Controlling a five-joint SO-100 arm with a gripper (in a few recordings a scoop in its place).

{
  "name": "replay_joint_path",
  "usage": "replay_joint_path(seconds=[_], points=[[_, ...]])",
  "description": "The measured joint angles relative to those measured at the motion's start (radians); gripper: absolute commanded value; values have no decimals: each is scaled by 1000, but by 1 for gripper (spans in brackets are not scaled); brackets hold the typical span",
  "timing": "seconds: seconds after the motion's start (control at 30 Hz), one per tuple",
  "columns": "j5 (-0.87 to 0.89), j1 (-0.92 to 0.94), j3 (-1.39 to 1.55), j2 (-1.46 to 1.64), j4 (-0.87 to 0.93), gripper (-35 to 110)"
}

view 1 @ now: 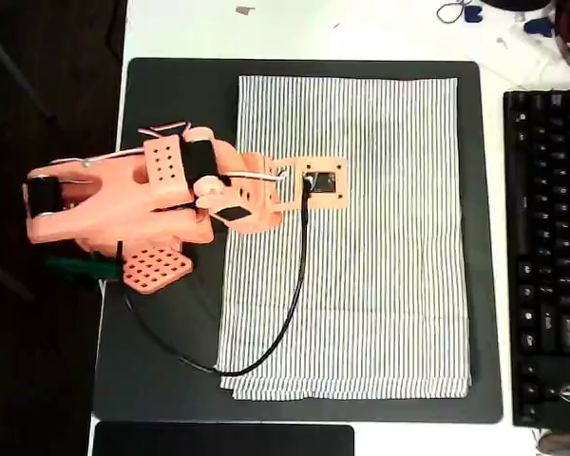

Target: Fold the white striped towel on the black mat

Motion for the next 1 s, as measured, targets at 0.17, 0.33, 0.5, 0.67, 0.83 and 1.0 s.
replay_joint_path(seconds=[0.17,0.33,0.5,0.67,0.83,1.0], points=[[43,-44,-58,-101,-51,0],[110,-100,-137,-219,-71,0],[160,-153,-215,-321,-103,0],[207,-210,-290,-426,-163,0],[267,-267,-408,-558,-193,0],[337,-327,-565,-713,-195,0]])
